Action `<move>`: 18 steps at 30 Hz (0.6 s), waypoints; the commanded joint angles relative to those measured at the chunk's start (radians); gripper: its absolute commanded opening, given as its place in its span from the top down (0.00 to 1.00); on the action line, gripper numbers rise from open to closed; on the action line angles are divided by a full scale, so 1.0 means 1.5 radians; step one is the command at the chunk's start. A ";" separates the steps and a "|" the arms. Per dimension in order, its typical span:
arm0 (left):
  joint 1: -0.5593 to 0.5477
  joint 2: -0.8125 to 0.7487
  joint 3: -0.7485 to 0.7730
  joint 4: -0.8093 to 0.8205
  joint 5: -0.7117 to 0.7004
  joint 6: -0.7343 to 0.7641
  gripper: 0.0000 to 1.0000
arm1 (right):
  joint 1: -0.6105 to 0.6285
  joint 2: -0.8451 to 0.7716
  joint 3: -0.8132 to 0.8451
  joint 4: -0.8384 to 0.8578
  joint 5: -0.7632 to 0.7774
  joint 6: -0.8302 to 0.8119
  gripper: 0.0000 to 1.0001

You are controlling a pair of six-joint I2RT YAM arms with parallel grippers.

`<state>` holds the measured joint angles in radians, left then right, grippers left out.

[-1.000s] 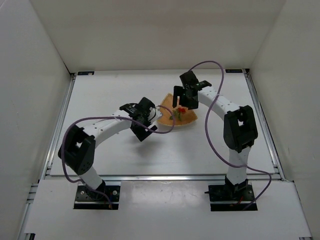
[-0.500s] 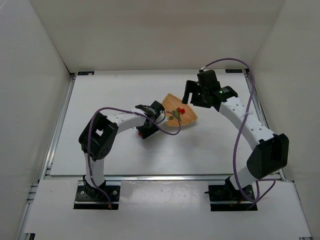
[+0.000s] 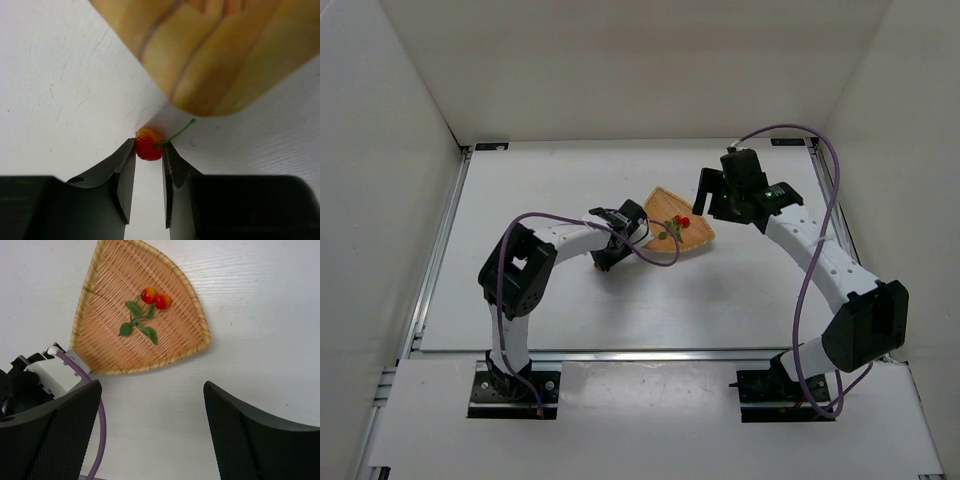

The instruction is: Place and organize the fake fruits in the fruit bowl

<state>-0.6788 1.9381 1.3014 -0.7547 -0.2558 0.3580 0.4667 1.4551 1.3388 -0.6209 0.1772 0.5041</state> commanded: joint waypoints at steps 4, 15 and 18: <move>0.005 -0.074 0.049 -0.047 -0.010 -0.037 0.72 | 0.000 -0.051 -0.025 0.017 0.027 0.010 0.14; -0.019 -0.005 0.344 -0.092 0.022 -0.029 0.68 | -0.044 -0.096 -0.094 0.001 0.045 0.042 0.14; -0.036 0.077 0.430 -0.092 0.028 -0.023 0.67 | -0.061 -0.117 -0.100 -0.012 0.069 0.042 0.14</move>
<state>-0.6968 1.9476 1.8626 -0.8799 -0.2462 0.3141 0.3939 1.3369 1.1908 -0.6270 0.2337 0.5560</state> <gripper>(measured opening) 0.353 0.864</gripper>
